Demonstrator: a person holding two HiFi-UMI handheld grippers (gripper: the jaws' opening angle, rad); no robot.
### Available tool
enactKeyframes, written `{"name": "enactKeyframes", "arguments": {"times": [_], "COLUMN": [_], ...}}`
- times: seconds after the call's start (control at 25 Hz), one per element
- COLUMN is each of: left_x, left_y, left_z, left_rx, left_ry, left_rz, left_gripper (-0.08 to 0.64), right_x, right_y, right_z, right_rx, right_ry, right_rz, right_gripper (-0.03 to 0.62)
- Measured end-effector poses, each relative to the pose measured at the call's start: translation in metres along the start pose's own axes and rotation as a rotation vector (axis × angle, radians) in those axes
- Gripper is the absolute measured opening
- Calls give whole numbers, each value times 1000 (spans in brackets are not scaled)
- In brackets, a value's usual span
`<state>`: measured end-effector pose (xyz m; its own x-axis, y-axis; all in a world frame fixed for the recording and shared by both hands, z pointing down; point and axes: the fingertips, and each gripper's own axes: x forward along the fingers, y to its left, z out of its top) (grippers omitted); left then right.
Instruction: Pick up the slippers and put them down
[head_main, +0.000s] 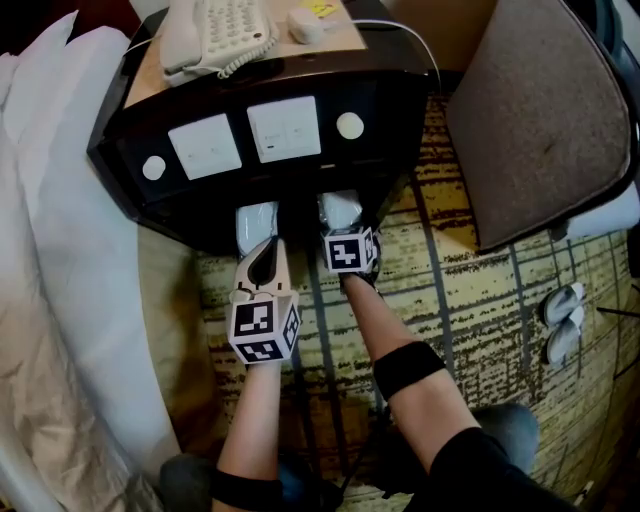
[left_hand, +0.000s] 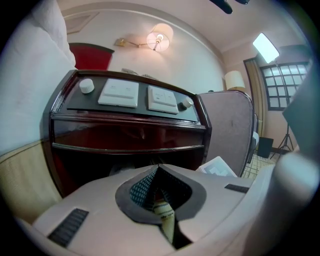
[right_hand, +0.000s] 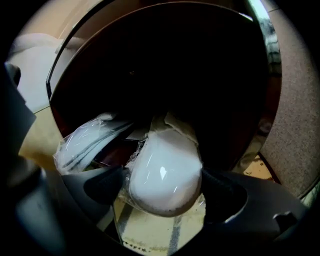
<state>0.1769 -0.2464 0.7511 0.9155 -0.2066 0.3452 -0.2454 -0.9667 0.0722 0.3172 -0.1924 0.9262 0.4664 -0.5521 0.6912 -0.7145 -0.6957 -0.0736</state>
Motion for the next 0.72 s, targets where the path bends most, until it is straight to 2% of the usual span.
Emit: {"name": "enactKeyframes", "arguments": {"times": [0.2, 0.72], "left_x": [3, 5], "left_y": [-5, 1], "left_z": [2, 6], "left_rx": [11, 16], "left_ry": [-5, -35], "left_rz": [-9, -14], "left_gripper": [0, 0], "right_x": [0, -10], "right_y": [-1, 6], "right_z": [-3, -3], "right_rx": [-14, 5], "right_ry": [20, 10], "right_rz": [14, 16], "right_gripper": [430, 414]}}
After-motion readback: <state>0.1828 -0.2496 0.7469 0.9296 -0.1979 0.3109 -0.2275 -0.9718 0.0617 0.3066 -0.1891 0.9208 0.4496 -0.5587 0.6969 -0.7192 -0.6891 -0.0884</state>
